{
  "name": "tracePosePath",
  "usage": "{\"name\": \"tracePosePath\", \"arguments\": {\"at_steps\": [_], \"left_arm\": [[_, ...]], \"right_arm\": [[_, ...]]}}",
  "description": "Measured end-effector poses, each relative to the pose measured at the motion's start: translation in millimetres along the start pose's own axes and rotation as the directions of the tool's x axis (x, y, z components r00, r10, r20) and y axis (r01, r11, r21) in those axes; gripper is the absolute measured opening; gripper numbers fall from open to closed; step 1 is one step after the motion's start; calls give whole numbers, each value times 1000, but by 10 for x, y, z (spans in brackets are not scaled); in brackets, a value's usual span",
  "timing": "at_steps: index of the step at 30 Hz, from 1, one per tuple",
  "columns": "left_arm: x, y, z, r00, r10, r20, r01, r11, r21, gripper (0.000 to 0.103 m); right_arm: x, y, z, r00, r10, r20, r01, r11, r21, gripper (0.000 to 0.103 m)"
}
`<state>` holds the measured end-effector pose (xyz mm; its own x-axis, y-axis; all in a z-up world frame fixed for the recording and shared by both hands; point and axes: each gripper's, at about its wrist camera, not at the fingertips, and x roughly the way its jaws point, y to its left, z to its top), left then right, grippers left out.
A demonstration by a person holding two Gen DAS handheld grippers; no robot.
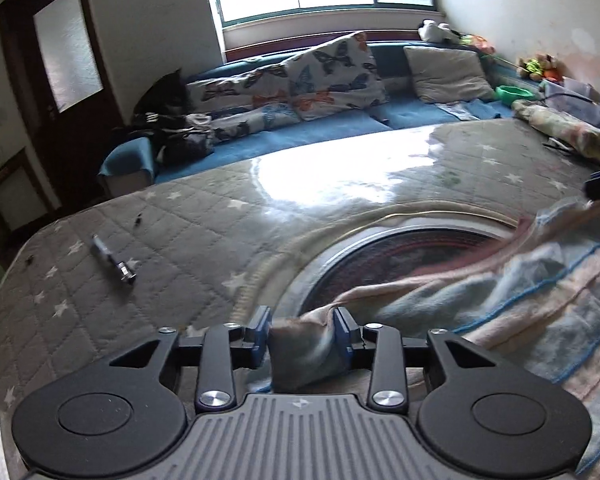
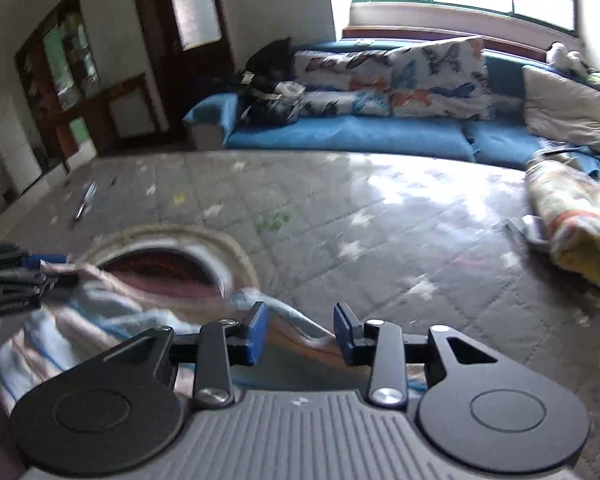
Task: Fold clothes
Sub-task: 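Lower the folded towel edge with both grippers and smooth it flat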
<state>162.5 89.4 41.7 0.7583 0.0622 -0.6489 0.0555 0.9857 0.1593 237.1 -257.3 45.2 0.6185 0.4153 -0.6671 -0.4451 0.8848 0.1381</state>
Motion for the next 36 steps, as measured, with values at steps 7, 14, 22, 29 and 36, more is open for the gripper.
{"name": "tracePosePath", "arguments": {"at_steps": [7,14,22,29,36], "left_arm": [[-306,51,58,997,15,78,-10,998,-54,51],[-409,-225,93,990,-107,96,108,994,-7,40],[112,-255,89,992,-122,-11,121,990,-68,39],[236,-150,48,997,-67,-26,63,992,-109,40],[-25,-391,130,991,-131,37,133,988,-79,39]], "right_arm": [[-224,44,-85,1000,0,18,0,1000,-6,28],[10,167,-202,1000,4,-26,-4,1000,17,26],[199,73,-225,998,-37,-41,39,998,52,26],[243,-17,-215,998,-55,-35,58,994,94,16],[117,290,-150,1000,-22,1,22,1000,20,19]]}}
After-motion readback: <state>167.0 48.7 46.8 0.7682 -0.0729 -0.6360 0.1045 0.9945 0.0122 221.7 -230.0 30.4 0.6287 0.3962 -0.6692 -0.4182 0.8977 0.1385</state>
